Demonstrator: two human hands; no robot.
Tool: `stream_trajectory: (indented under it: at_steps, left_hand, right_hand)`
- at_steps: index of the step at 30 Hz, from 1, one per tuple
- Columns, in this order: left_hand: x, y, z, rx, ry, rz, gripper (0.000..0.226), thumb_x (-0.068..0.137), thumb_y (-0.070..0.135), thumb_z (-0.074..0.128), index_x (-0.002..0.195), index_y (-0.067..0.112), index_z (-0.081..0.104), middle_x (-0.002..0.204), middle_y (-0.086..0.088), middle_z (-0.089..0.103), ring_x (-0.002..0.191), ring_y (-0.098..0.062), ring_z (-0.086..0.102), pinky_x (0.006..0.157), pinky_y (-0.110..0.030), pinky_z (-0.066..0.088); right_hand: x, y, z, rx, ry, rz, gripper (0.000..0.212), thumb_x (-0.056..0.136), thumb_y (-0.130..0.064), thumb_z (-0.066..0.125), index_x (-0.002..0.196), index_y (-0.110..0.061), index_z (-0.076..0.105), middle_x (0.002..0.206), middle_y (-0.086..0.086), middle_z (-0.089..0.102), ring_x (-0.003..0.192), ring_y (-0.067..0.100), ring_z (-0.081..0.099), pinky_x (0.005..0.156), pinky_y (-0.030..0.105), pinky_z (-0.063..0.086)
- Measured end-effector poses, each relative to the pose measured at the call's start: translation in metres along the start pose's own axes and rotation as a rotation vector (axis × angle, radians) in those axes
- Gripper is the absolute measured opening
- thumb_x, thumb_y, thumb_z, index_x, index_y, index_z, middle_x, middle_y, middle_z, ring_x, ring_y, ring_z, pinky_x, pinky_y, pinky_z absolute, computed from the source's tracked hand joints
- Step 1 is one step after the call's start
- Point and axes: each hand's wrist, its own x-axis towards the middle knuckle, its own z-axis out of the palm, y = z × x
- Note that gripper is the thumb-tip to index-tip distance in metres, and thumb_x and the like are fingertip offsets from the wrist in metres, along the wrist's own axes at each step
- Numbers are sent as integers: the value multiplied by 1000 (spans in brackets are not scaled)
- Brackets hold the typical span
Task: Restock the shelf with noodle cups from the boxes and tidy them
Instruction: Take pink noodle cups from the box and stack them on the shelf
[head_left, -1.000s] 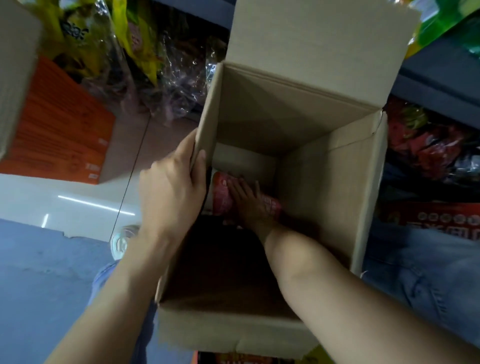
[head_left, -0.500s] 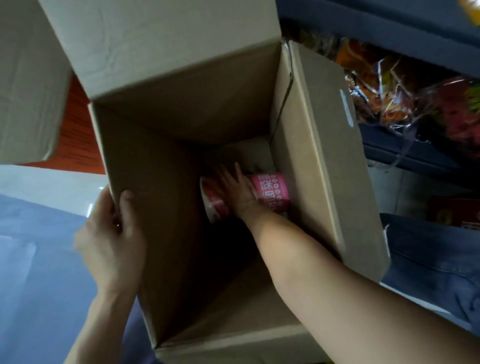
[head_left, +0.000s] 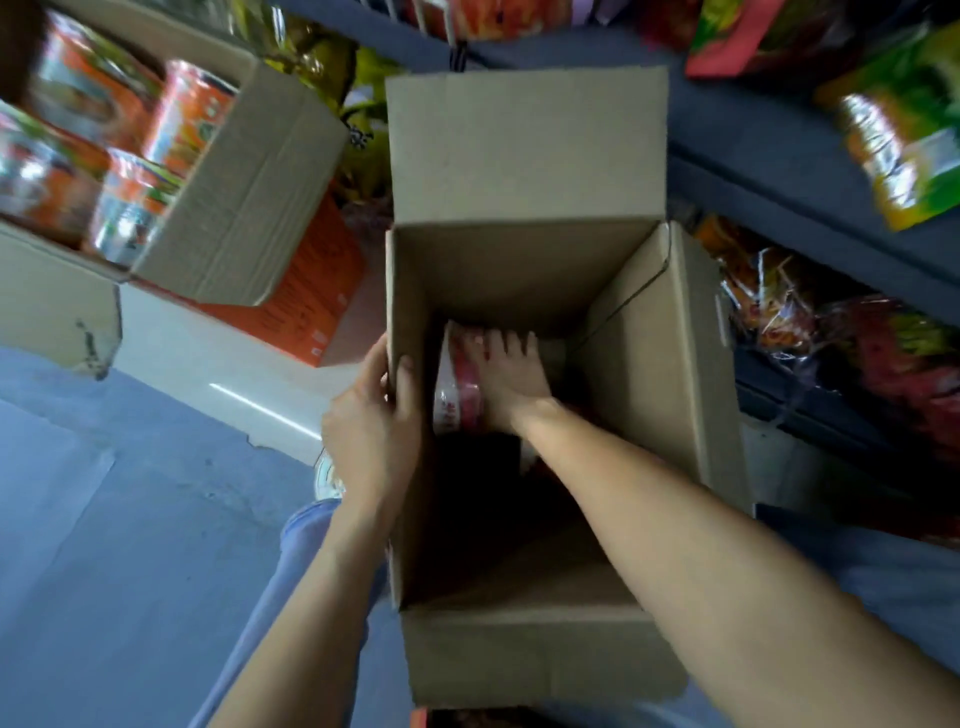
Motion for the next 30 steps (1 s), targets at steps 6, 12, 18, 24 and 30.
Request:
stream_trajectory:
  at_steps: [6, 12, 18, 24, 30]
  left_hand:
    - [3, 4, -7, -131, -259, -7, 40, 93, 33, 53, 130, 19, 54, 120, -8, 63, 103, -22, 61, 80, -27, 42]
    - [-28, 78, -75, -551, -547, -14, 55, 91, 50, 50, 139, 23, 44, 133, 7, 53, 124, -12, 48, 104, -32, 38]
    - [-62, 187, -167, -849, -546, 459, 87, 78, 28, 76, 144, 32, 20, 134, 14, 49, 117, 2, 52, 94, -20, 47]
    - [-29, 277, -192, -712, -71, 757, 101, 71, 47, 76, 144, 23, 12, 145, 5, 33, 130, 0, 37, 104, -21, 40]
    - [43, 359, -139, -265, 181, 642, 89, 76, 50, 71, 145, 12, 28, 139, -11, 35, 128, -27, 33, 104, -36, 34]
  right_hand:
    - [-116, 38, -103, 486, 373, 80, 136, 48, -48, 88, 152, -20, 5, 147, 10, 31, 134, 27, 33, 111, 35, 27]
    - [-202, 63, -167, 1224, 498, 185, 123, 45, -38, 95, 142, -29, 20, 134, -12, 41, 118, 5, 47, 103, 31, 41]
    - [-264, 76, -265, 1546, 648, -174, 100, 57, -16, 88, 138, -24, 31, 125, -4, 57, 108, 2, 61, 82, 19, 52]
    - [-272, 116, -365, 1040, 1025, -181, 77, 61, -47, 84, 128, -30, 48, 124, 0, 51, 114, 10, 53, 98, 34, 47]
    - [-219, 152, -402, 892, 1163, 80, 70, 90, -19, 62, 149, -15, 25, 145, 4, 38, 132, 17, 40, 108, 24, 29]
